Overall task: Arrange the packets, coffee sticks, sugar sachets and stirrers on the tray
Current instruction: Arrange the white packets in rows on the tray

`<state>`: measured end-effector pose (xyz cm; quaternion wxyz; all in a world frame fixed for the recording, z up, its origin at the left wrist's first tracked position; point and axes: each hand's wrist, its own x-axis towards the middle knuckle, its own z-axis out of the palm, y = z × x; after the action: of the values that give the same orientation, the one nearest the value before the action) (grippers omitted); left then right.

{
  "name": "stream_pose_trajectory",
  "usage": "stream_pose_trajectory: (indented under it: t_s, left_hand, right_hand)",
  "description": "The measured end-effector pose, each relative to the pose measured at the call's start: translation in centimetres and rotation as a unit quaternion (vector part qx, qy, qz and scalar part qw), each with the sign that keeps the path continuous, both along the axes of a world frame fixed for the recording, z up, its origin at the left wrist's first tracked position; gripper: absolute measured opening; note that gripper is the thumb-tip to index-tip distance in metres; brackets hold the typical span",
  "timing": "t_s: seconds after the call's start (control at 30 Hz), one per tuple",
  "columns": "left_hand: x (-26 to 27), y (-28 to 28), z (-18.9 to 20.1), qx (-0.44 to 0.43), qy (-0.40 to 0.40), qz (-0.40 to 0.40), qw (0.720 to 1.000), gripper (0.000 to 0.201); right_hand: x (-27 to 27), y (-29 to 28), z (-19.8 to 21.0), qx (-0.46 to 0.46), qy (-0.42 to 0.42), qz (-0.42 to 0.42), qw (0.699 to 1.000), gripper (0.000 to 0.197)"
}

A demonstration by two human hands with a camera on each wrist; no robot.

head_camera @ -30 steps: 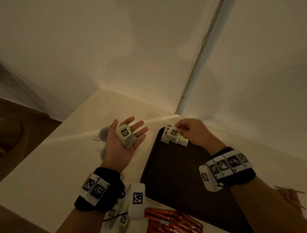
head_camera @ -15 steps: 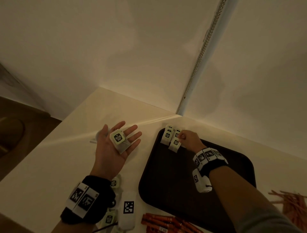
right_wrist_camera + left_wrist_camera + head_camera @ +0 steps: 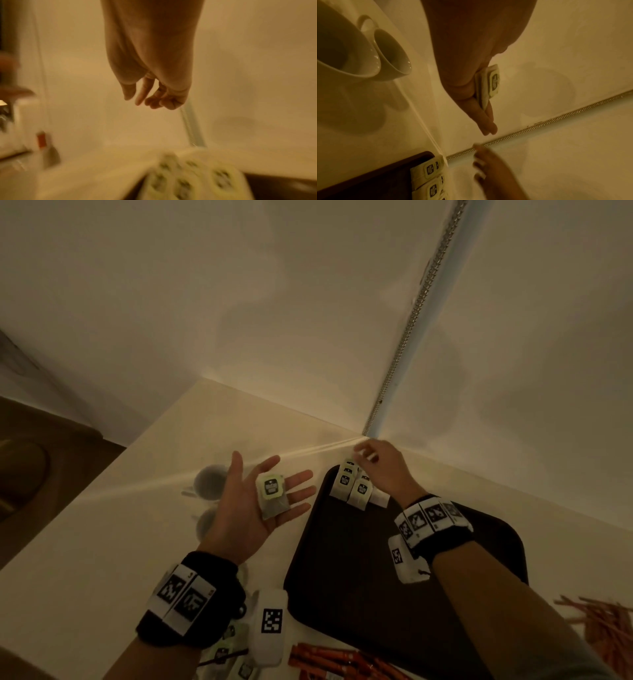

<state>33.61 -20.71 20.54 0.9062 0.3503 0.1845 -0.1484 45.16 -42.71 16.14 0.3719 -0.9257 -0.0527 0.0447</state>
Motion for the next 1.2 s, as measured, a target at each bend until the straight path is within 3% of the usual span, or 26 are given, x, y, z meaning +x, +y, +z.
stream_pose_trajectory:
  t_s: [0.1, 0.17, 0.23, 0.33, 0.43, 0.63, 0.73, 0.9, 1.2]
  left_hand:
    - [0.5, -1.0, 0.6, 0.042, -0.007, -0.052, 0.998, 0.078]
    - [0.5, -1.6, 1.4, 0.064, -0.041, -0.085, 0.994, 0.082]
    - [0.3, -1.9, 2.3, 0.075, -0.075, -0.099, 0.989, 0.085]
    - [0.5, -2.0, 3.0, 0.108, -0.132, -0.070, 0.983, 0.068]
    - [0.1, -1.8, 3.0, 0.204, -0.238, -0.007, 0.950, 0.022]
    - [-0.9, -2.4, 3.8, 0.235, -0.326, 0.031, 0.915, 0.032]
    - [-1.3, -2.9, 4.4, 0.228, -0.334, 0.041, 0.914, 0.022]
    - [-2.0, -3.5, 4.9, 0.155, -0.324, 0.009, 0.933, 0.025]
    - [-2.9, -4.1, 5.1, -0.010, -0.280, -0.029, 0.960, 0.035]
  right_hand:
    - [-2.6, 3.1, 6.1, 0.093, -0.043, 0.150, 0.983, 0.011]
    - [-4.3, 4.7, 8.8, 0.087, -0.048, 0.242, 0.965, 0.013]
    - [-5.5, 5.5, 10.4, 0.064, -0.063, 0.282, 0.955, 0.013]
    - [-5.9, 5.5, 12.4, 0.070, -0.098, 0.277, 0.953, 0.010]
    - [-6.2, 5.0, 14.9, 0.060, -0.122, 0.246, 0.960, 0.009]
    - [-7.8, 5.8, 18.7, 0.038, -0.161, 0.220, 0.961, 0.011]
    - [-8.3, 6.2, 19.7, 0.027, -0.158, 0.220, 0.962, 0.011]
    - [-8.7, 6.5, 21.0, -0.003, -0.154, 0.217, 0.964, 0.014]
    - [-8.8, 6.8, 21.8, -0.046, -0.058, 0.248, 0.966, 0.018]
